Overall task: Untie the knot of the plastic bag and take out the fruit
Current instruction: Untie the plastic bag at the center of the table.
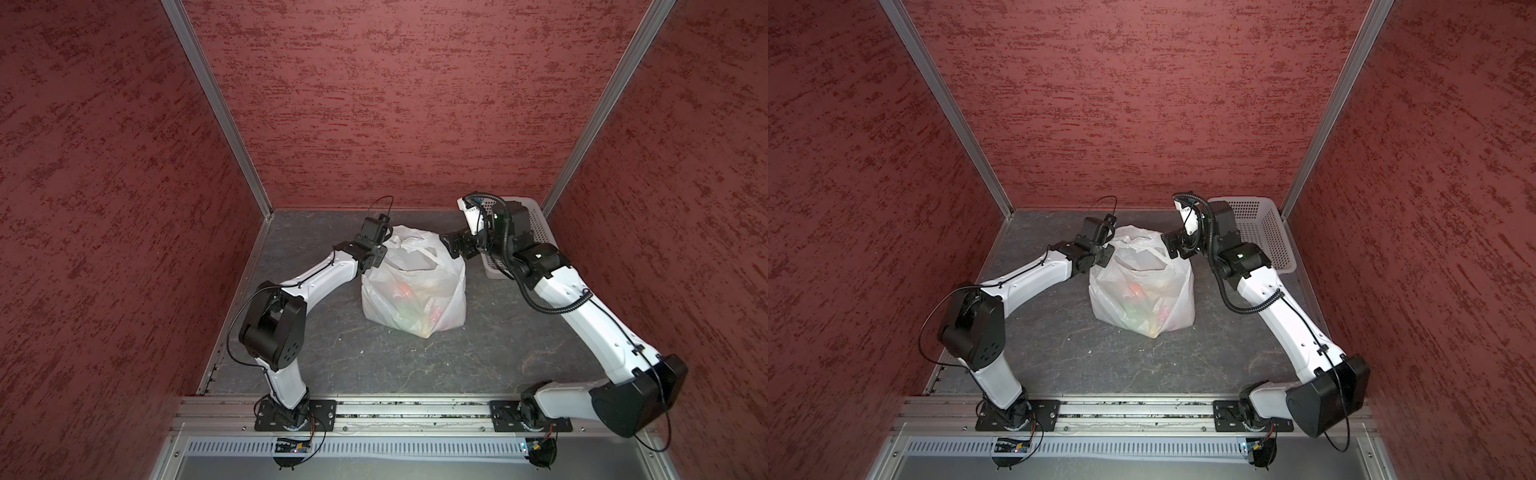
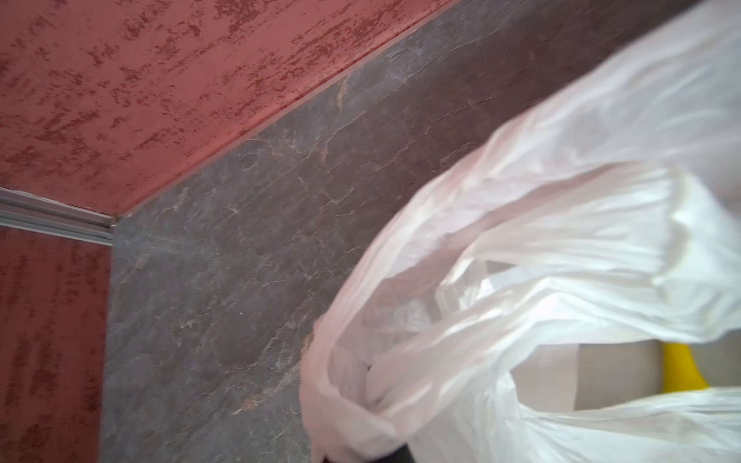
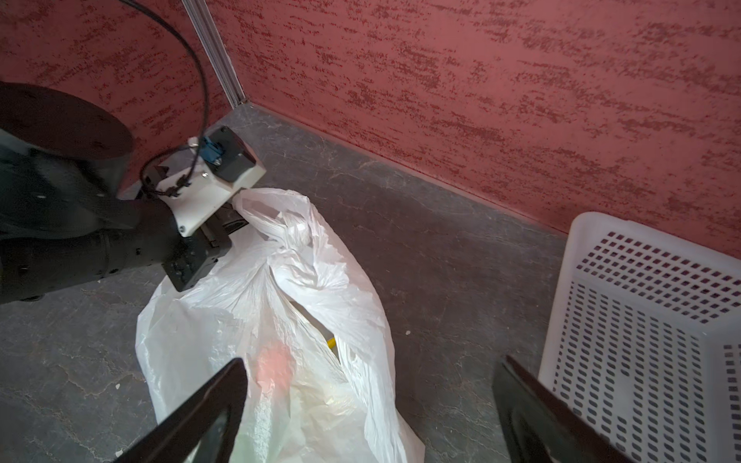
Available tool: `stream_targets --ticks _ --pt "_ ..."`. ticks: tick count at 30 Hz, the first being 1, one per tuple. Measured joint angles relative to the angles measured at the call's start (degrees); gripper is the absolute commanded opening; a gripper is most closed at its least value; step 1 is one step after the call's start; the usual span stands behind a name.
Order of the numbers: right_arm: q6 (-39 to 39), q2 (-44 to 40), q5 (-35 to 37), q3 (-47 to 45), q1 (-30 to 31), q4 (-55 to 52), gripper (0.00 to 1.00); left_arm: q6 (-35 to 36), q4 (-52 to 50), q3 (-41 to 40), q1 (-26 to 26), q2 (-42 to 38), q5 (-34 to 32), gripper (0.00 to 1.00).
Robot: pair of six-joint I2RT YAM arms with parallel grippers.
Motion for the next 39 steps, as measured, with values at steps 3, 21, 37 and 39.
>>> stream_targets --ticks 3,21,37,39 --pt "-0.57 4.79 -1.49 2.82 0.0 -0.2 0.98 -0.79 2.43 -3.67 -0.15 -4.55 5.18 0.0" --pt "-13.9 25.83 -9.68 21.09 0.09 -10.21 0.86 -5.01 9.92 -12.92 -1.27 -21.11 19.43 0.0" --pt "-9.53 15.85 -11.63 14.23 0.09 -12.79 0.0 -10.21 7.96 -14.62 -0.28 -29.55 22.32 0.98" --pt "-8.28 13.7 -11.74 15.52 0.09 -13.31 0.0 -11.3 7.63 -14.45 -0.28 -31.93 23.02 1.0"
